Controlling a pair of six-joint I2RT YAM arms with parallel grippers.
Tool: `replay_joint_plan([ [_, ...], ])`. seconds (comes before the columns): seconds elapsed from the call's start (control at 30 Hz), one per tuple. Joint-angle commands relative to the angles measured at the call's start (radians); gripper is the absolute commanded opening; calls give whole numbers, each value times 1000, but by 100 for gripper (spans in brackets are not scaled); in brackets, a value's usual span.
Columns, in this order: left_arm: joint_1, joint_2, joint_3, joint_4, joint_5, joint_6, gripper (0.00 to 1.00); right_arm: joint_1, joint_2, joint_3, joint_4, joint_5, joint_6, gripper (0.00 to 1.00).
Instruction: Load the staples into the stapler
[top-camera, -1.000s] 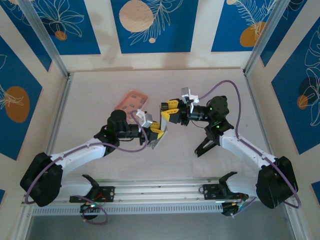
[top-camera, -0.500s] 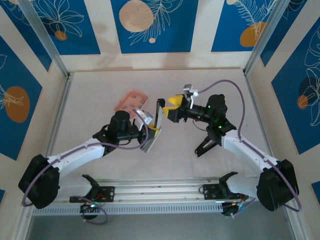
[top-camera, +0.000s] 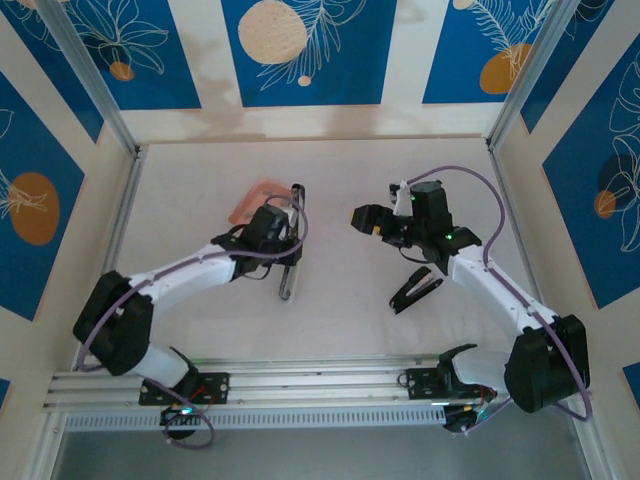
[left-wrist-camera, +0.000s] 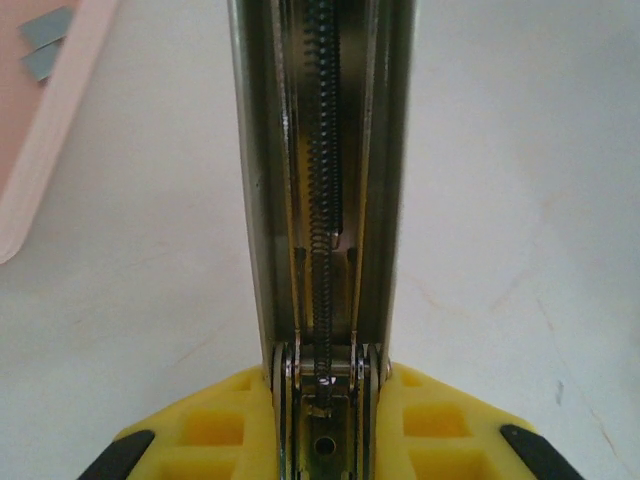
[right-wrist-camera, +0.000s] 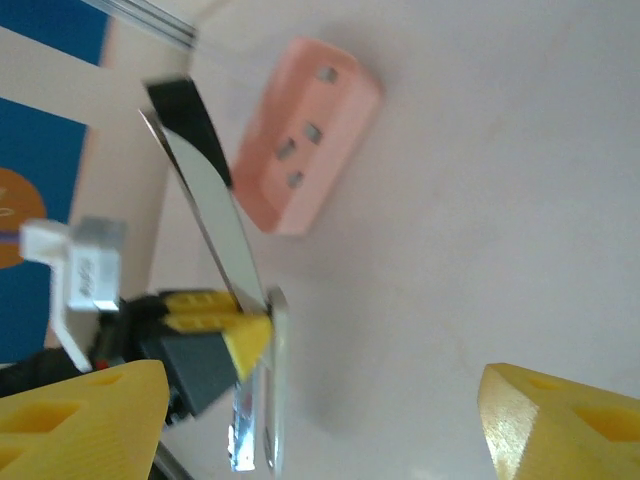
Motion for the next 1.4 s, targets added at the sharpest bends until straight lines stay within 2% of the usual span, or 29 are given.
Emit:
replay_joint_plan([
  [0.0, -11, 69, 124, -166, -100, -140, 0, -4, 19, 20, -111, 16, 27, 81],
  [0.3, -18, 256, 284, -300, -131, -267, 0, -21, 63, 44, -172, 22, -16, 80],
  [0.53, -35, 378, 425, -399, -126, -226, 0, -41, 97, 51, -184, 5, -35, 80],
  [0.87, -51, 479, 512, -418, -65, -274, 0, -67, 140, 59, -187, -23, -45, 80],
  [1.17, -69, 537, 560, -445, -54, -281, 10, -76, 171, 76, -202, -36, -65, 80],
  [1.37, -75, 536, 566, -447, -57, -279, 31, -80, 176, 85, -213, -44, -71, 81],
])
